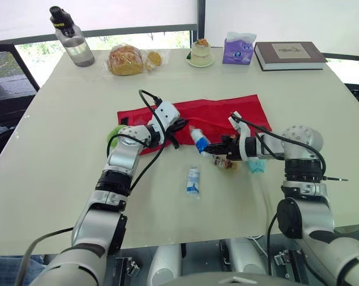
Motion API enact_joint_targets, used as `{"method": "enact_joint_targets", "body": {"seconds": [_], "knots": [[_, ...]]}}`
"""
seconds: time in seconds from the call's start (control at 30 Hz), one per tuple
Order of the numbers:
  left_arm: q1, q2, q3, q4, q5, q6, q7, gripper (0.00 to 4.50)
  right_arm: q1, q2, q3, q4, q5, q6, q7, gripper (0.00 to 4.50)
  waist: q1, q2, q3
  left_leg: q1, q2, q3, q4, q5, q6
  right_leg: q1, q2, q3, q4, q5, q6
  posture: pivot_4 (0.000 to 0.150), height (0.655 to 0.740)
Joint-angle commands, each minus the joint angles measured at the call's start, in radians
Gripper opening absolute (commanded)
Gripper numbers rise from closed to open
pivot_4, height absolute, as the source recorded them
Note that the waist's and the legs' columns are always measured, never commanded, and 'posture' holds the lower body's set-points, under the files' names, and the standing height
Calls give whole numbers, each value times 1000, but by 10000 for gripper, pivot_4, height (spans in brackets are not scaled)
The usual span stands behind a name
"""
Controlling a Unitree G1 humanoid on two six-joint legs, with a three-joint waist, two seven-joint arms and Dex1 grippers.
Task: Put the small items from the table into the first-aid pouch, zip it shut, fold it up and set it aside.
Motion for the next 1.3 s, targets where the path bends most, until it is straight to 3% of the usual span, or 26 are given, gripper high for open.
{"method": "enact_joint_targets", "body": {"seconds": [0.03, 0.53, 0.9, 1.3], "knots": [[-32, -7, 20, -5, -21, -26, 9, 0, -16, 44, -115, -4, 121, 6, -157, 168, 0, 0, 0, 0, 0, 0, 0, 0, 0, 0, 0, 0, 0, 0, 0, 1500, 7332], [-14, -47, 26, -39, -40, -92, 40, 0, 68, 100, -210, 76, 523, 6, -679, 168, 0, 0, 0, 0, 0, 1, 0, 0, 0, 0, 0, 1, -1, 0, 0, 1500, 7332], [58, -54, -11, -120, -27, -110, 30, 0, -47, 167, -384, 188, 568, 6, -901, 168, 0, 0, 0, -1, 0, 1, -1, 0, 0, 0, 0, 1, -1, 0, 0, 1500, 7332], [94, -67, -37, -175, -32, -102, 11, 0, -120, 232, -419, 212, 614, -98, -959, 168, -1, 0, 0, -1, 1, 2, -1, 0, 0, -1, 0, 1, -1, 0, 0, 1500, 7332]]}}
